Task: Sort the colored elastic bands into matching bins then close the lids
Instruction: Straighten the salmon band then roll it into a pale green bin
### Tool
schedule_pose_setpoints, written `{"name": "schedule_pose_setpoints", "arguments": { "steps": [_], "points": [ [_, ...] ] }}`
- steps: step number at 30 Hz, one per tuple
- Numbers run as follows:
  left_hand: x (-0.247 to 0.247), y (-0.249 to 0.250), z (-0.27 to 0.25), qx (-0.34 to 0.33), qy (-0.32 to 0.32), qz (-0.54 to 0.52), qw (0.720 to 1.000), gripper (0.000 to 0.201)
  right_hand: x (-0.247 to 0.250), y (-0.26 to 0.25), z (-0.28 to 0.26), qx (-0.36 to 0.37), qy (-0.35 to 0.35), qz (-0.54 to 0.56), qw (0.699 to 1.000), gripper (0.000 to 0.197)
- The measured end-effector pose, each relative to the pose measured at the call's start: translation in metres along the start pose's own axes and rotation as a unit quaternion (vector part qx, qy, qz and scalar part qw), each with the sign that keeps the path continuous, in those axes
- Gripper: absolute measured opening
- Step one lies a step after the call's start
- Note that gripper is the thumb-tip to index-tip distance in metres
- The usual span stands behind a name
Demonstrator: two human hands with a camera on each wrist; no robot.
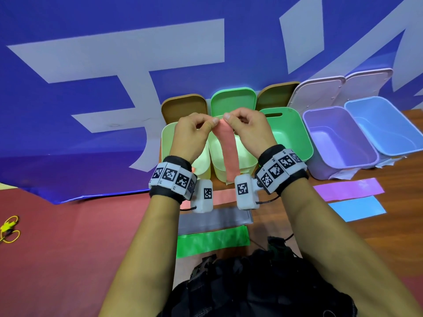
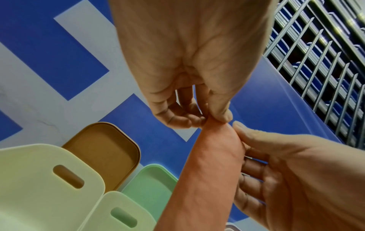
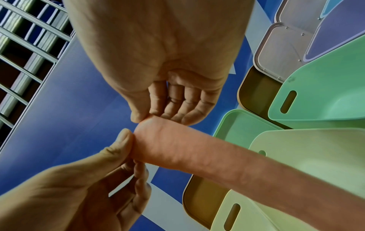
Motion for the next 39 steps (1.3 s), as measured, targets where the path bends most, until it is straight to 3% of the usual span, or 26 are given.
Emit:
{"name": "schedule_pose_setpoints", "arguments": {
  "steps": [5, 14, 19, 24, 28, 34, 39],
  "points": [
    [-0.001, 0.001, 0.001, -0.003, -0.009, 0.015, 1.0, 0.016, -0.001, -0.005, -0.001, 0.003, -0.015, 0.032, 0.999, 0.004],
    [-0.005, 0.001, 0.003, 0.0, -0.029, -0.007, 1.0, 0.036, 0.001, -0.008, 0.001, 0.012, 0.005, 0.051, 0.999, 0.008],
    [-0.004, 0.0, 0.002, -0.004, -0.022, -0.041, 0.999, 0.015, 0.004, -0.005, 0.001, 0.001, 0.016, 0.053, 0.998, 0.002],
    [-0.001, 0.0, 0.002, -0.012, 0.0, -0.067, 0.998, 0.008, 0.004, -0.004, 0.0, 0.002, 0.025, 0.045, 0.999, 0.004],
    [0.001, -0.006, 0.003, -0.001, 0.01, -0.066, 0.998, 0.008, 0.002, -0.005, -0.001, 0.004, 0.021, 0.065, 0.998, 0.003],
    [0.0, -0.003, 0.001, -0.003, 0.013, -0.074, 0.997, 0.012, 0.001, -0.006, -0.002, 0.004, 0.011, 0.085, 0.996, 0.018],
    [-0.003, -0.003, 0.001, 0.008, 0.003, -0.09, 0.996, 0.018, 0.004, -0.005, -0.002, 0.01, 0.027, 0.08, 0.996, 0.012]
  ]
}}
Point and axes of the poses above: each hand's wrist, its own z-axis towards the middle knuckle, its own x-axis out of the back of the hand, y = z × x, the point moved 10 cm from there along z, towards the middle knuckle
